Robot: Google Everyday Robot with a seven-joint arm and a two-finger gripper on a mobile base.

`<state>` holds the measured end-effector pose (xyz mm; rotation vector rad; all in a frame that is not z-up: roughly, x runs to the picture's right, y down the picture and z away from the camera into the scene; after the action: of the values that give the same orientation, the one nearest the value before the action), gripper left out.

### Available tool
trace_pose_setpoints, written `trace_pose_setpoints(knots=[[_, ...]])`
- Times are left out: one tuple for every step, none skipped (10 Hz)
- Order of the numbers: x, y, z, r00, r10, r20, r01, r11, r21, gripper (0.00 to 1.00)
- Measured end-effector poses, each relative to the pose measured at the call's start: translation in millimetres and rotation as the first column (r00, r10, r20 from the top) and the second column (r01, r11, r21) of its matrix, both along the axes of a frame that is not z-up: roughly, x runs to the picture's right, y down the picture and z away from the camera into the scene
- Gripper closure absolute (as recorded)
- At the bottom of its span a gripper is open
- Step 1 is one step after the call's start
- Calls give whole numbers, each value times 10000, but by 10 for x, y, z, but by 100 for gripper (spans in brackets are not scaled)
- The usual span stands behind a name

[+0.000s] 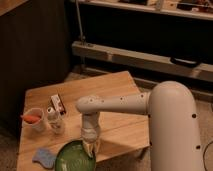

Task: Drag the ceramic bowl in a circle

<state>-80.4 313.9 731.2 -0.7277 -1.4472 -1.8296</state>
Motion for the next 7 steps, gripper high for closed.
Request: trace_pose_setpoints(knots=[[4, -89, 31, 10000, 27, -87, -26, 9998, 198, 100], [38, -216, 76, 9997, 48, -225, -38, 9991, 418, 100], [99, -390, 149, 9993, 75, -371, -51, 9979, 649, 100], [177, -578, 250, 9986, 118, -510, -75, 9964, 849, 100], [255, -743, 351, 9978, 164, -647, -98, 9949, 1002, 100], [366, -969, 526, 9961, 201, -854, -97, 9927, 1201, 100], [441, -1157, 695, 9947, 215, -1006, -76, 9906, 1369, 100]])
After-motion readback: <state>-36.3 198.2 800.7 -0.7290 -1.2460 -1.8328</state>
